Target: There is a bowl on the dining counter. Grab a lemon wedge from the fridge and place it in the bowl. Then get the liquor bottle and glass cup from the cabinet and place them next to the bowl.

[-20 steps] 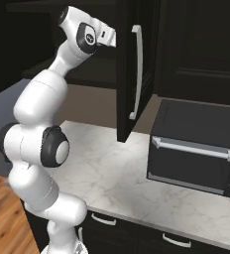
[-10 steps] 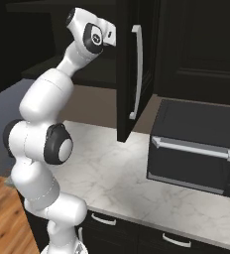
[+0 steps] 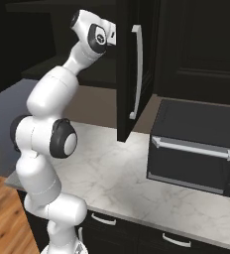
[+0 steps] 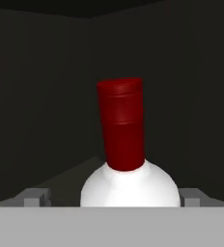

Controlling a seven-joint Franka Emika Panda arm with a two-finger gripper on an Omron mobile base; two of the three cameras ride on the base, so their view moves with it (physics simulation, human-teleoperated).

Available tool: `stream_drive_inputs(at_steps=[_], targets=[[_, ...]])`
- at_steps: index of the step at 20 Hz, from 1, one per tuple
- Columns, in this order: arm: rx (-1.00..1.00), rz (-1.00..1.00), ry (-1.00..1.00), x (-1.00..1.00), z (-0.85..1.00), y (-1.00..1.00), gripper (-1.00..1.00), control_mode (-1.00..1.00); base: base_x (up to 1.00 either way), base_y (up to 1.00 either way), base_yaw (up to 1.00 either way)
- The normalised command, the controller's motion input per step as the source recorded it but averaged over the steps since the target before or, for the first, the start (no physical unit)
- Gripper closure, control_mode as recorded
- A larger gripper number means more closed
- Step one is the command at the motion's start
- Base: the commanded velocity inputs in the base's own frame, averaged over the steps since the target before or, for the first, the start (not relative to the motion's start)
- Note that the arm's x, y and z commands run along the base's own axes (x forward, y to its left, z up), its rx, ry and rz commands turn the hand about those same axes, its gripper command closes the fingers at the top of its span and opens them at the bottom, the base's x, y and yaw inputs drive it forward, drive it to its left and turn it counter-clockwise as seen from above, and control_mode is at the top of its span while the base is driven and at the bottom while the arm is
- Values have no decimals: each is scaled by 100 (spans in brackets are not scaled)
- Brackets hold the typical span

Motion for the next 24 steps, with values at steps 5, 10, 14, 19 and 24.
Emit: stream_drive_inputs(at_steps=[5,10,14,19,24], targets=[[0,0,0,6,0,0,100,-100,0,0,0],[0,0,-9,-22,5,-2,100,-100,0,0,0],[0,0,-12,-68,18,0,100,-100,0,0,0],[0,0,-6,-98,9,31,100,-100,0,0,0],[0,0,-3,-100,1,51,100,-100,0,0,0]])
